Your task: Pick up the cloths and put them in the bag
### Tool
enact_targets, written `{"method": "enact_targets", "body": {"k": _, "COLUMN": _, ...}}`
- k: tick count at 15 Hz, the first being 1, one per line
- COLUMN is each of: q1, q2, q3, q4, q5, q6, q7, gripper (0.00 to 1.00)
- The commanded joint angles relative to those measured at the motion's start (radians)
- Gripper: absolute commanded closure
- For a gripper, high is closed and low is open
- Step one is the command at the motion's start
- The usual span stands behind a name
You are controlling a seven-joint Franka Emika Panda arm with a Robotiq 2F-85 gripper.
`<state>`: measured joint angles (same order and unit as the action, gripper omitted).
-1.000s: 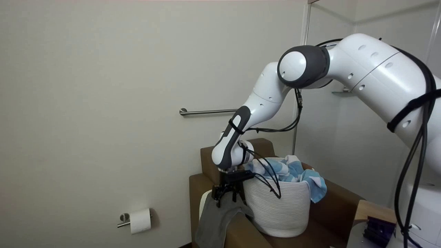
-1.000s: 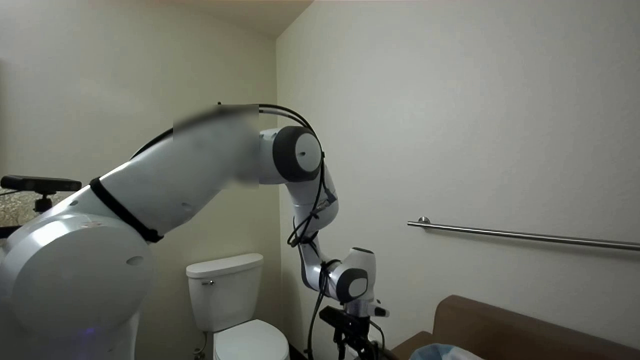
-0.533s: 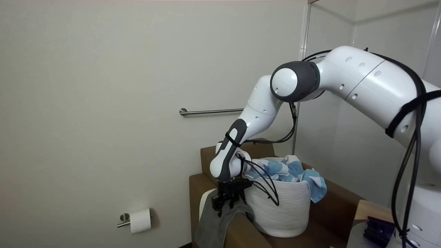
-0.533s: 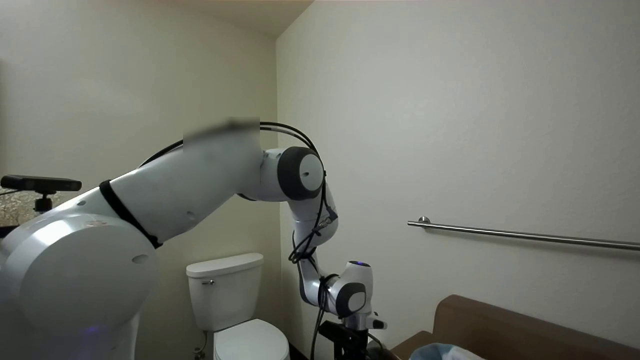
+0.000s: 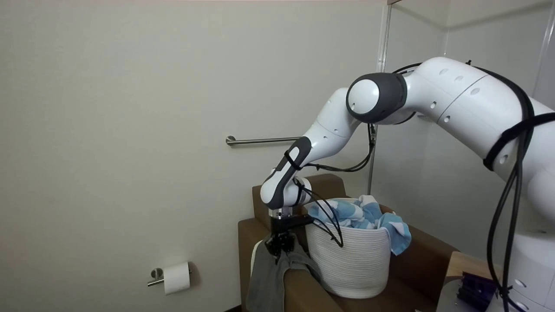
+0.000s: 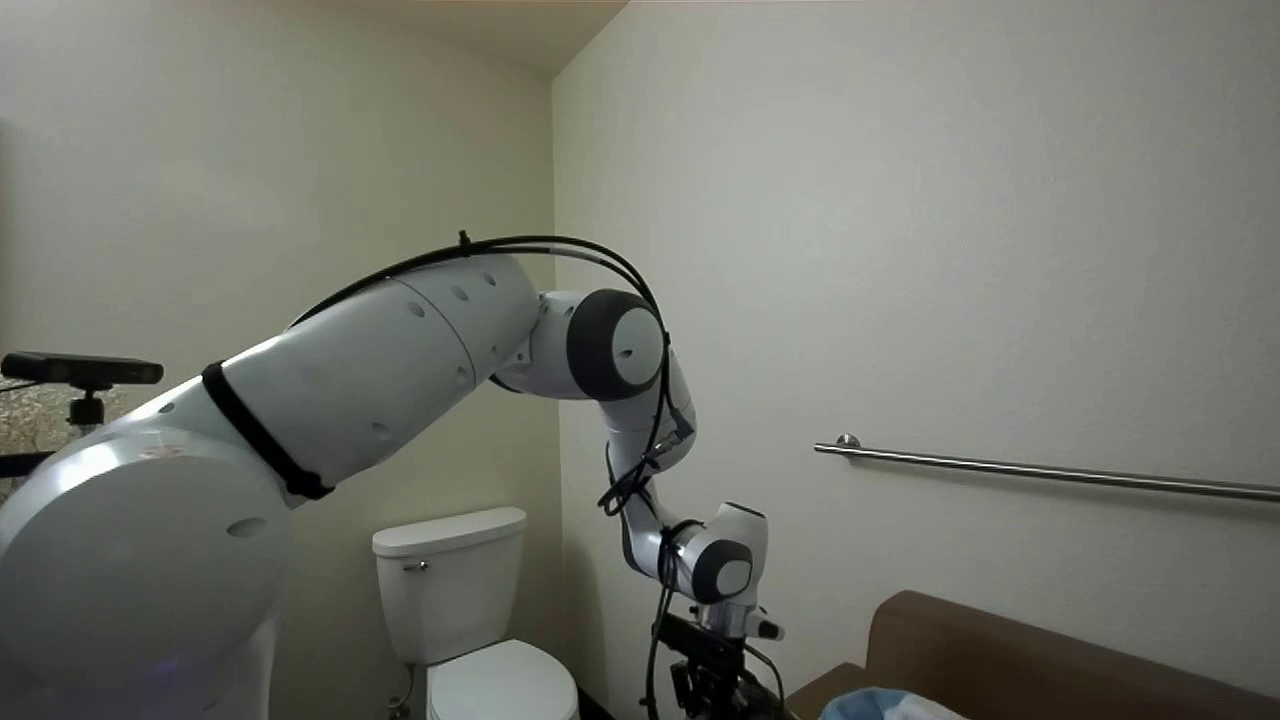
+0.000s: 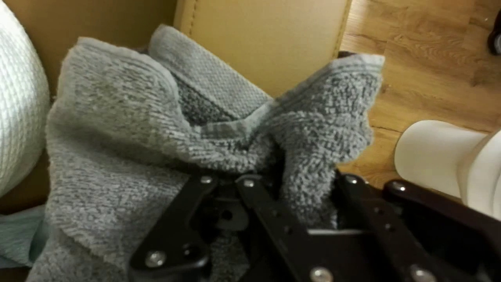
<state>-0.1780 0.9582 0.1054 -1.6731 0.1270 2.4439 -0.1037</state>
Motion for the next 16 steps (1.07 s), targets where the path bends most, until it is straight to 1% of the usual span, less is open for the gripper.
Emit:
{"method": "enact_targets", "body": {"k": 1, "q1": -0.054, "q2": -0.083, "q3": 0.045, "q4": 0.015, "q5": 0.040, "q6": -0.153, "q7": -0.100, "gripper": 0.89}}
{"method": "enact_targets", "body": {"k": 4, "q1": -0.048, "q2": -0.139, "q3": 0.037, "q4": 0.078, "q5": 0.059, "q6": -0.299, "q7": -0.096, "gripper": 0.89}}
{"method": "enact_targets", "body": {"k": 8, "q1": 0.008, "q2": -0.243, "q3": -0.027, "q4": 0.159, "q5": 0.039, "q6": -0.419, "q7": 0.014, "gripper": 0.89}}
{"method": "enact_targets", "body": {"k": 10, "q1": 0.041, "q2": -0.309, "q3": -0.087, "q4": 0.193, "q5": 0.013, "q6": -0.432, "q7": 0.121, "gripper": 0.90}}
{"method": "enact_targets", "body": {"k": 12, "q1": 0.049, "q2": -0.361, "q3": -0.142, "q4": 0.227, "q5": -0.008, "q6": -0.461, "q7": 0.192, "gripper": 0.90}}
{"method": "enact_targets", "body": {"k": 14, "q1": 0.028, "q2": -0.404, "q3": -0.197, "q4": 0.248, "q5": -0.018, "q6": -0.493, "q7": 0.237, "gripper": 0.90}}
{"method": "enact_targets", "body": {"k": 16, "q1": -0.007, "q2": -0.432, "q3": -0.254, "q4": 0.262, "q5": -0.030, "q6": -0.529, "q7": 0.263, "gripper": 0.90}}
